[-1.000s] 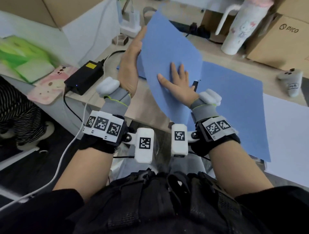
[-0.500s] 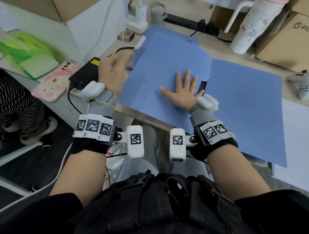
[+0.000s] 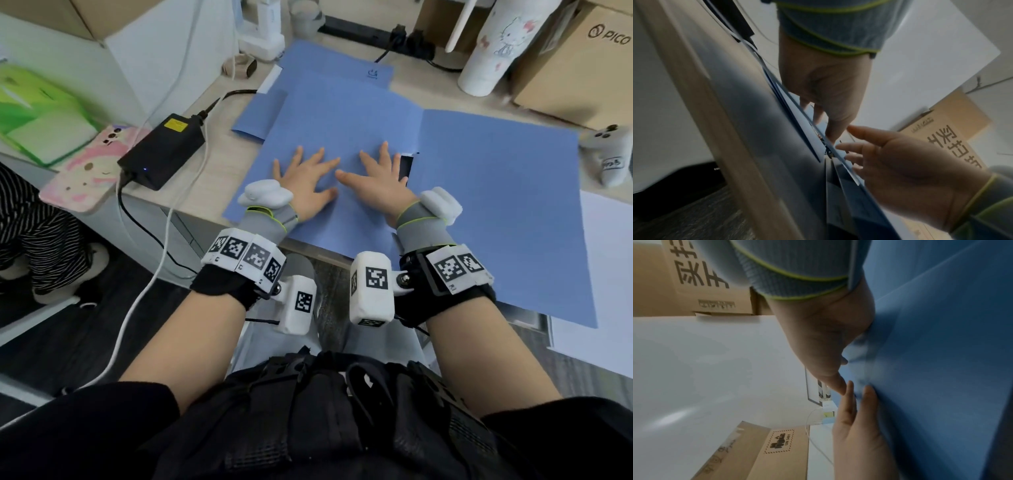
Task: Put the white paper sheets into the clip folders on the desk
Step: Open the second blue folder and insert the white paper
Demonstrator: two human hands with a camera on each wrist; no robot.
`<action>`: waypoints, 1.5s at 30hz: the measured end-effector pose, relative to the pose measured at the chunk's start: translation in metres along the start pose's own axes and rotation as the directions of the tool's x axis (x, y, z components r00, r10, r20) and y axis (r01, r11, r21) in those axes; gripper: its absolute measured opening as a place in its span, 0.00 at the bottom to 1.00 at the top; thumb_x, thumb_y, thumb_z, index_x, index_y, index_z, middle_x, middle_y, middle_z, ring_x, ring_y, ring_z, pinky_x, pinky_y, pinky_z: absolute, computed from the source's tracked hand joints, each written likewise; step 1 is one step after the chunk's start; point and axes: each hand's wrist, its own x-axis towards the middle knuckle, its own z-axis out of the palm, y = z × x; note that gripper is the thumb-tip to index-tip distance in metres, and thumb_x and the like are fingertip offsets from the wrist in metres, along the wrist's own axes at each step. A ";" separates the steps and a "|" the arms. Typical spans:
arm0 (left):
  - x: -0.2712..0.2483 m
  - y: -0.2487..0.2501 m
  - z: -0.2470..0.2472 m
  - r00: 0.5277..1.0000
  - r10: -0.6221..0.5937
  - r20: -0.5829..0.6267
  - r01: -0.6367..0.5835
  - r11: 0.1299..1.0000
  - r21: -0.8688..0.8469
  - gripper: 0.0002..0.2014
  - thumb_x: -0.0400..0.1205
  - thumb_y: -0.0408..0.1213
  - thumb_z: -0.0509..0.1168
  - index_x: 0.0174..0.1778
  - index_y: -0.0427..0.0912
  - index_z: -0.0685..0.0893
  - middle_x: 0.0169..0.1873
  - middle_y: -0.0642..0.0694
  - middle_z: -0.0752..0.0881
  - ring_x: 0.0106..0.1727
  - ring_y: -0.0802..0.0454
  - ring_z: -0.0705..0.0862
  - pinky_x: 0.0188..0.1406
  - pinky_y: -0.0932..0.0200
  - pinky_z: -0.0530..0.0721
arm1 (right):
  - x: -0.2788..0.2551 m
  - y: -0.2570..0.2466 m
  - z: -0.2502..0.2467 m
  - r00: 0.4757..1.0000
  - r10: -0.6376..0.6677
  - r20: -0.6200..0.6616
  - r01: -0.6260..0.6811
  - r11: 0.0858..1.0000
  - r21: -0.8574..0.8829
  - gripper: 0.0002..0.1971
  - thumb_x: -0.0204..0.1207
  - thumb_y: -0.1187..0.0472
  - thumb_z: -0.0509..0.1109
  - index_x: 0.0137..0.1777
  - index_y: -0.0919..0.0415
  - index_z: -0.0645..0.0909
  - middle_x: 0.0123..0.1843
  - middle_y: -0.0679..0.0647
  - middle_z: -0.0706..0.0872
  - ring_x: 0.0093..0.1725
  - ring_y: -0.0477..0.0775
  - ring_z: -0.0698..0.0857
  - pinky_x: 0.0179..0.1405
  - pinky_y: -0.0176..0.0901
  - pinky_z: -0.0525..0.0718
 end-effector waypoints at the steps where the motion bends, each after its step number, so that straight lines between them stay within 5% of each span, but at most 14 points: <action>1: 0.002 0.003 0.003 1.000 0.002 0.013 -0.003 1.000 0.019 0.27 0.83 0.47 0.59 0.79 0.58 0.62 0.83 0.53 0.54 0.85 0.45 0.44 0.79 0.32 0.39 | -0.001 0.002 -0.003 1.000 -0.004 0.011 0.004 0.999 0.037 0.36 0.80 0.44 0.62 0.83 0.54 0.53 0.85 0.51 0.35 0.83 0.53 0.30 0.82 0.61 0.33; 4: 0.006 0.013 0.008 0.999 0.013 0.042 -0.015 0.998 0.066 0.28 0.83 0.51 0.58 0.80 0.59 0.60 0.84 0.53 0.50 0.85 0.43 0.42 0.78 0.29 0.38 | -0.003 0.007 -0.014 1.000 -0.024 0.015 0.021 0.986 0.164 0.32 0.81 0.49 0.63 0.82 0.58 0.58 0.86 0.53 0.41 0.84 0.51 0.36 0.84 0.57 0.44; 6: 0.010 0.018 0.011 0.999 0.024 0.040 -0.028 0.995 0.098 0.28 0.82 0.53 0.59 0.79 0.60 0.60 0.84 0.52 0.49 0.85 0.43 0.41 0.77 0.28 0.38 | -0.003 0.008 -0.020 0.999 -0.044 -0.030 0.050 0.968 0.248 0.28 0.81 0.53 0.64 0.79 0.61 0.65 0.85 0.55 0.55 0.85 0.51 0.52 0.83 0.50 0.56; 8: 0.012 0.022 0.012 0.999 0.030 0.038 -0.034 0.993 0.114 0.29 0.81 0.55 0.59 0.79 0.61 0.60 0.84 0.52 0.48 0.85 0.43 0.40 0.77 0.27 0.37 | -0.003 0.008 -0.024 0.990 -0.041 -0.133 0.080 0.948 0.308 0.24 0.79 0.56 0.67 0.74 0.62 0.73 0.77 0.55 0.73 0.71 0.50 0.74 0.68 0.42 0.75; 10: 0.014 0.026 0.013 0.999 0.029 0.045 -0.035 0.990 0.135 0.30 0.81 0.56 0.58 0.80 0.61 0.58 0.84 0.52 0.47 0.85 0.43 0.39 0.77 0.27 0.37 | -0.006 0.011 -0.030 0.957 -0.026 -0.290 0.123 0.939 0.320 0.19 0.76 0.60 0.69 0.66 0.62 0.81 0.66 0.55 0.84 0.54 0.48 0.81 0.51 0.35 0.77; 12: 0.017 0.032 0.015 0.998 0.034 0.057 -0.042 0.987 0.153 0.30 0.81 0.57 0.57 0.80 0.62 0.57 0.84 0.53 0.46 0.85 0.43 0.38 0.77 0.28 0.36 | -0.009 0.020 -0.037 0.895 0.009 -0.446 0.148 0.938 0.315 0.16 0.74 0.63 0.67 0.61 0.61 0.85 0.59 0.54 0.88 0.55 0.48 0.84 0.51 0.31 0.77; 15: 0.017 0.036 0.015 0.997 0.044 0.056 -0.052 0.987 0.151 0.30 0.81 0.57 0.57 0.80 0.62 0.57 0.84 0.53 0.46 0.85 0.43 0.38 0.77 0.29 0.36 | -0.011 0.033 -0.043 0.846 0.075 -0.528 0.095 0.953 0.289 0.17 0.75 0.65 0.64 0.63 0.61 0.83 0.64 0.55 0.86 0.60 0.51 0.83 0.53 0.29 0.74; 17: 0.019 0.039 0.017 0.996 0.055 0.069 -0.064 0.988 0.137 0.30 0.82 0.56 0.57 0.80 0.61 0.57 0.84 0.54 0.47 0.85 0.44 0.39 0.78 0.30 0.37 | -0.008 0.045 -0.044 0.852 0.117 -0.510 0.014 0.970 0.245 0.18 0.74 0.69 0.62 0.64 0.71 0.80 0.66 0.62 0.83 0.66 0.60 0.80 0.60 0.38 0.75; 19: 0.019 0.041 0.019 0.995 0.059 0.078 -0.068 0.991 0.115 0.29 0.82 0.55 0.56 0.80 0.61 0.58 0.84 0.55 0.48 0.85 0.46 0.39 0.79 0.31 0.38 | -0.003 0.054 -0.041 0.873 0.121 -0.472 -0.038 0.983 0.181 0.15 0.72 0.73 0.59 0.56 0.81 0.78 0.60 0.70 0.82 0.64 0.70 0.78 0.59 0.52 0.76; 23: 0.022 0.049 0.025 0.994 0.071 0.078 -0.078 0.993 0.084 0.27 0.83 0.55 0.56 0.79 0.62 0.59 0.84 0.57 0.49 0.85 0.47 0.40 0.80 0.33 0.38 | 0.001 0.065 -0.037 0.904 0.182 -0.387 -0.120 0.976 0.179 0.05 0.68 0.74 0.59 0.41 0.73 0.76 0.49 0.63 0.79 0.56 0.69 0.79 0.57 0.53 0.77; 26: 0.026 0.053 0.025 0.995 0.072 0.075 -0.079 0.992 0.094 0.27 0.83 0.55 0.55 0.79 0.62 0.59 0.84 0.57 0.49 0.85 0.47 0.40 0.80 0.33 0.38 | 0.000 0.069 -0.042 0.909 0.164 -0.384 -0.082 0.972 0.222 0.13 0.69 0.74 0.59 0.51 0.76 0.80 0.57 0.65 0.83 0.58 0.69 0.80 0.59 0.53 0.78; 31: 0.029 0.060 0.031 0.994 0.064 0.084 -0.074 0.989 0.125 0.27 0.84 0.54 0.53 0.80 0.61 0.57 0.84 0.56 0.48 0.85 0.46 0.39 0.80 0.33 0.39 | 0.001 0.072 -0.052 0.938 0.105 -0.331 -0.012 0.962 0.272 0.30 0.69 0.74 0.56 0.69 0.54 0.79 0.70 0.53 0.81 0.72 0.58 0.76 0.73 0.49 0.73; 37: 0.029 0.065 0.037 0.995 0.044 0.086 -0.061 0.977 0.206 0.27 0.85 0.55 0.49 0.81 0.61 0.53 0.84 0.56 0.44 0.84 0.46 0.37 0.79 0.32 0.38 | 0.008 0.078 -0.047 0.966 -0.029 -0.255 0.059 0.992 0.111 0.26 0.73 0.60 0.69 0.72 0.46 0.76 0.75 0.51 0.73 0.78 0.53 0.69 0.79 0.65 0.59; 45: 0.027 0.070 0.040 0.997 0.008 0.083 -0.035 0.944 0.328 0.27 0.86 0.53 0.47 0.82 0.58 0.51 0.84 0.54 0.42 0.84 0.43 0.36 0.79 0.29 0.38 | 0.014 0.081 -0.043 0.987 -0.059 -0.147 0.021 0.969 -0.248 0.27 0.81 0.51 0.63 0.79 0.45 0.63 0.86 0.48 0.51 0.85 0.56 0.47 0.76 0.74 0.46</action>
